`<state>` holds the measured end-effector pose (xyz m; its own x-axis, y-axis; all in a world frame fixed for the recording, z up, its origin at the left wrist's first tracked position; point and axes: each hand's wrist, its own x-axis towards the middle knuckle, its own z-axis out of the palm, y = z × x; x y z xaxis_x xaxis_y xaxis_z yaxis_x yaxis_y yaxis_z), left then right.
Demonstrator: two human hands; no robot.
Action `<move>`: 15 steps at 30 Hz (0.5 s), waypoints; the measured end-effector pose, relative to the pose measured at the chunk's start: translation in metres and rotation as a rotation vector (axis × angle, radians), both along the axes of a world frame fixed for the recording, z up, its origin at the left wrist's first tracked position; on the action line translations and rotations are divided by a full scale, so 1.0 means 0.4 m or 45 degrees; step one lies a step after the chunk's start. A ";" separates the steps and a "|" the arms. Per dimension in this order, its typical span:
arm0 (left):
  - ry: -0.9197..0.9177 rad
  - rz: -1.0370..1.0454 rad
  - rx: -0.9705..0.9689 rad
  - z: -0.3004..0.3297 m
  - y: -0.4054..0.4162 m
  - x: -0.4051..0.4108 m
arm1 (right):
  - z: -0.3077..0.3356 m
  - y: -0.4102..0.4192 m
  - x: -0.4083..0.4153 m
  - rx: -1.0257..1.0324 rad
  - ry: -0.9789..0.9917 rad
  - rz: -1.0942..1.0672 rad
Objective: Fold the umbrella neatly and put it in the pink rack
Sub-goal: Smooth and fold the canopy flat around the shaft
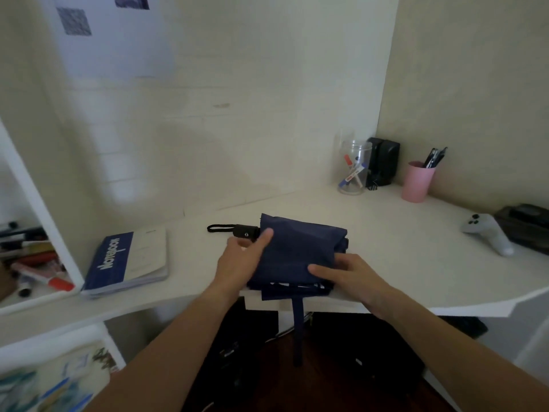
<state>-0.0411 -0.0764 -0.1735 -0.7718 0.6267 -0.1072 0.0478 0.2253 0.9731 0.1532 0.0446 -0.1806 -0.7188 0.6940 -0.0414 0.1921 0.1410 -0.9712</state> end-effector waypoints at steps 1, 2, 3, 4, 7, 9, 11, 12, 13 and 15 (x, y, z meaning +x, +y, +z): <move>0.073 -0.010 -0.069 -0.001 0.016 0.007 | -0.001 -0.004 -0.001 0.035 -0.020 -0.012; 0.107 -0.006 -0.093 -0.001 0.031 0.015 | -0.001 -0.008 -0.002 0.073 -0.041 -0.027; 0.107 -0.006 -0.081 -0.007 0.041 0.018 | 0.000 -0.011 -0.003 0.092 -0.048 -0.039; 0.109 -0.001 -0.060 -0.016 0.044 0.019 | 0.001 -0.011 -0.004 0.068 -0.033 -0.055; 0.244 0.097 0.028 -0.046 0.022 0.024 | -0.005 -0.007 -0.011 -0.033 0.035 -0.187; 0.368 0.059 0.101 -0.070 -0.004 0.024 | -0.023 0.000 -0.020 0.116 -0.014 -0.331; 0.571 -0.035 0.132 -0.087 -0.025 0.027 | -0.044 -0.004 -0.025 0.239 -0.050 -0.421; 0.671 -0.065 0.119 -0.094 -0.032 0.029 | -0.049 -0.009 -0.024 0.241 -0.032 -0.439; 0.754 -0.084 0.099 -0.098 -0.037 0.032 | -0.052 -0.014 -0.021 0.239 -0.010 -0.449; 0.879 -0.109 0.042 -0.106 -0.043 0.036 | -0.056 -0.022 -0.010 0.294 0.044 -0.470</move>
